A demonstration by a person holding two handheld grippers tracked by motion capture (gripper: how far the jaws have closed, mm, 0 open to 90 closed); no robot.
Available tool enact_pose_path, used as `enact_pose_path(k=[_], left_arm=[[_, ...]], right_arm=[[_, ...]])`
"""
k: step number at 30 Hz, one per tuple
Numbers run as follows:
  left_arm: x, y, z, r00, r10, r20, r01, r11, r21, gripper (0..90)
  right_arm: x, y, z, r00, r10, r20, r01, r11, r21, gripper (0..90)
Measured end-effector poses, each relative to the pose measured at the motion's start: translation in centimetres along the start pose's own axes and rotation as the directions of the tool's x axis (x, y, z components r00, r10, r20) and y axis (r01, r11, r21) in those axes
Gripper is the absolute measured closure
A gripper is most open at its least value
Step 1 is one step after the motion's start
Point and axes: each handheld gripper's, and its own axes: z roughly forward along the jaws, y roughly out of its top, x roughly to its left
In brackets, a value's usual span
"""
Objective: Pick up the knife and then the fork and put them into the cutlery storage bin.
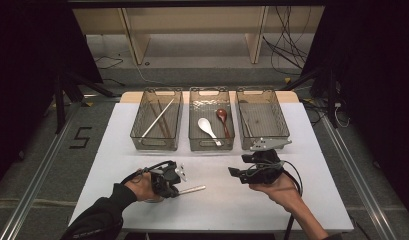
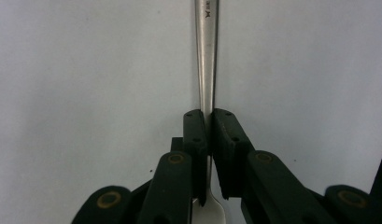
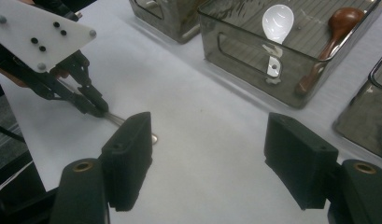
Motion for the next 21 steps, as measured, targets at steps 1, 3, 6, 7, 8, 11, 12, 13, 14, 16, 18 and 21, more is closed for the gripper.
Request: enact_pose_path(k=[1, 3, 6, 7, 8, 11, 12, 13, 14, 16, 18, 21], left_arm=[[0.1, 0.0, -0.1, 1.0, -0.002, 0.001, 0.002, 1.0, -0.006, 83.5], [0.1, 0.0, -0.3, 0.9997, -0.026, -0.006, 0.026, 0.9993, -0.027, 83.5], [0.2, -0.1, -0.5, 0.9992, -0.038, 0.015, 0.038, 0.9985, -0.04, 83.4], [0.2, -0.1, -0.5, 0.9991, -0.039, 0.014, 0.04, 0.9984, -0.04, 83.4], [0.3, -0.1, -0.6, 0.999, -0.041, 0.014, 0.042, 0.9985, -0.035, 83.5], [0.3, 0.0, -0.5, 0.9982, -0.058, 0.015, 0.059, 0.9976, -0.036, 83.4], [0.2, 0.0, -0.6, 0.9982, -0.058, 0.014, 0.058, 0.9978, -0.034, 83.5], [0.2, 0.0, -0.6, 0.9982, -0.058, 0.013, 0.058, 0.9976, -0.036, 83.5], [0.2, 0.0, -0.7, 0.9979, -0.063, 0.015, 0.063, 0.9972, -0.039, 83.5], [0.3, 0.1, -0.8, 0.9976, -0.068, 0.009, 0.069, 0.9967, -0.043, 83.5], [0.3, 0.1, -1.0, 0.9969, -0.075, 0.02, 0.076, 0.9955, -0.056, 83.5], [0.3, 0.1, -1.2, 0.9966, -0.079, 0.024, 0.08, 0.9951, -0.058, 83.5]], right_arm=[[0.0, 0.0, 0.0, 1.0, 0.0, -0.001, 0.0, 1.0, 0.0, 33.3], [0.0, 0.0, 0.0, 1.0, -0.001, -0.001, 0.001, 1.0, 0.0, 33.3], [0.1, 0.0, 0.1, 1.0, -0.002, -0.003, 0.002, 1.0, -0.001, 33.3], [0.1, 0.0, 0.1, 1.0, 0.0, -0.004, 0.0, 1.0, 0.001, 33.3], [0.1, 0.0, 0.1, 1.0, -0.002, -0.006, 0.002, 1.0, 0.002, 33.3], [0.3, 0.0, 0.3, 0.9999, -0.005, -0.011, 0.005, 1.0, 0.006, 33.3], [0.3, 0.0, 0.3, 0.9999, -0.007, -0.011, 0.007, 1.0, 0.007, 33.3], [0.3, 0.0, 0.4, 0.9999, -0.008, -0.011, 0.009, 1.0, 0.008, 33.3], [0.3, 0.0, 0.4, 0.9999, -0.007, -0.012, 0.008, 1.0, 0.008, 33.3], [0.3, 0.0, 0.4, 0.9999, -0.007, -0.012, 0.007, 1.0, 0.008, 33.3], [0.3, 0.0, 0.5, 0.9999, -0.007, -0.015, 0.007, 1.0, 0.008, 33.3], [0.5, 0.0, 0.7, 0.9998, -0.008, -0.02, 0.008, 1.0, 0.014, 33.3]])
